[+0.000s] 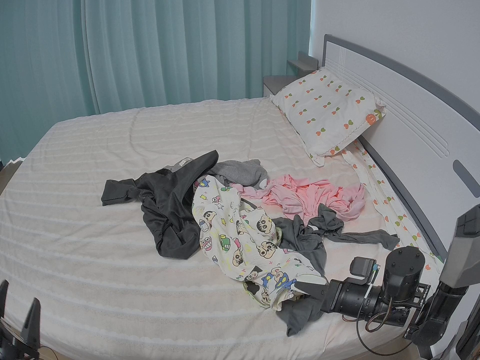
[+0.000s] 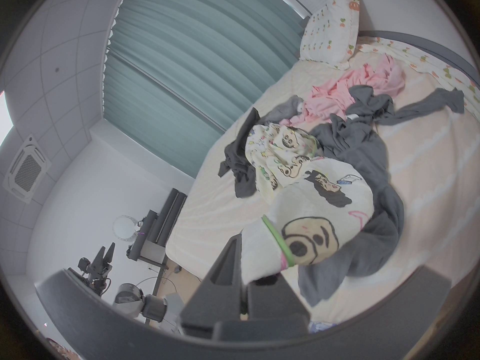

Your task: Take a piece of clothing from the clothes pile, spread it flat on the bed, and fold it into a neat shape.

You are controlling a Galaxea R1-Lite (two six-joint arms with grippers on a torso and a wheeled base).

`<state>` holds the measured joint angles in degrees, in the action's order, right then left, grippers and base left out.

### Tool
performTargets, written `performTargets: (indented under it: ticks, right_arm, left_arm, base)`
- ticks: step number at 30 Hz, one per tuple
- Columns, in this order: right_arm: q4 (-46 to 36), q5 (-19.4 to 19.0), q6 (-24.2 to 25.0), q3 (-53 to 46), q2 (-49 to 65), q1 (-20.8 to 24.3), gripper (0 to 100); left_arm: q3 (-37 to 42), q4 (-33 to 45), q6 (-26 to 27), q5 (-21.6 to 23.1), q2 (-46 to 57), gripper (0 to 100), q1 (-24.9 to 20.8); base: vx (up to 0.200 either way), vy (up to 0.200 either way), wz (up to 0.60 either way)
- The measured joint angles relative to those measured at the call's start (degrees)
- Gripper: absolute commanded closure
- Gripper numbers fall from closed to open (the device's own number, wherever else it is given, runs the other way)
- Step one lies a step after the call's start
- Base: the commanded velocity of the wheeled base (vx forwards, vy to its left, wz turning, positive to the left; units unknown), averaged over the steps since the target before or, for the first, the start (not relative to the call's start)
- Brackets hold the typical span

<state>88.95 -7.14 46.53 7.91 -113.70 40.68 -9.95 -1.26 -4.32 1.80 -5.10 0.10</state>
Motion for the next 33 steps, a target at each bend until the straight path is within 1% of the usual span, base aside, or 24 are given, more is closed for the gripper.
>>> performTargets:
  ticks: [3, 4, 5, 9, 14, 15, 18, 21, 23, 29, 33]
  right_arm:
    - [0.0, -0.1, -0.1, 1.5, 1.7, -0.2, 100]
    - [0.0, 0.0, -0.1, 1.7, 1.8, -0.2, 100]
    - [0.0, -0.1, -0.1, 2.3, 2.2, -0.2, 100]
    - [-1.8, -0.1, -0.9, 5.5, 3.6, -0.4, 100]
    - [-8.8, -0.1, -1.9, 12.6, 5.8, -0.4, 100]
    - [-11.8, -0.1, -2.2, 15.3, 6.8, -0.5, 100]
    - [-17.2, -0.1, -2.5, 20.2, 8.9, -0.4, 100]
    - [-22.3, -0.1, -2.7, 24.3, 11.3, -0.4, 100]
    - [-26.6, -0.2, -2.9, 27.3, 13.9, -0.5, 100]
    - [-34.3, -1.7, -2.9, 29.3, 20.1, -0.5, 100]
    - [-35.5, -2.3, -2.9, 26.6, 23.4, -0.3, 100]
  left_arm:
    - [-3.6, -2.0, 0.5, 4.0, -6.6, 0, -0.8]
    - [-3.9, -2.3, 0.5, 4.3, -7.2, 0, -0.9]
    - [-4.6, -3.1, 0.8, 5.6, -9.6, 0, -1.3]
    - [-6.6, -5.9, 1.3, 9.6, -19.8, 0, -4.0]
    - [-8.1, -8.3, 1.3, 12.8, -33.3, 0, -10.7]
    - [-8.4, -9.0, 1.1, 13.5, -37.4, 0, -13.0]
    - [-9.0, -10.8, 0.6, 14.6, -45.3, 0, -17.0]
    - [-9.3, -13.1, 0.1, 15.3, -52.4, 0, -19.8]
    - [-9.6, -16.5, -0.8, 15.7, -59.1, 0, -22.1]
    - [-9.7, -22.6, -3.0, 16.1, -70.8, 0, -26.3]
    - [-9.8, -25.7, -3.2, 16.2, -77.1, 0, -28.0]
  base:
    - [0.000, 0.000, 0.00]
    - [0.000, 0.000, 0.00]
    - [0.000, 0.000, 0.00]
    - [0.000, 0.000, 0.00]
    - [0.000, 0.000, 0.00]
    - [0.000, 0.000, 0.00]
    - [0.000, 0.000, 0.00]
    - [0.000, 0.000, 0.00]
    - [0.000, 0.000, 0.00]
    - [0.000, 0.000, 0.00]
    - [0.000, 0.000, 0.00]
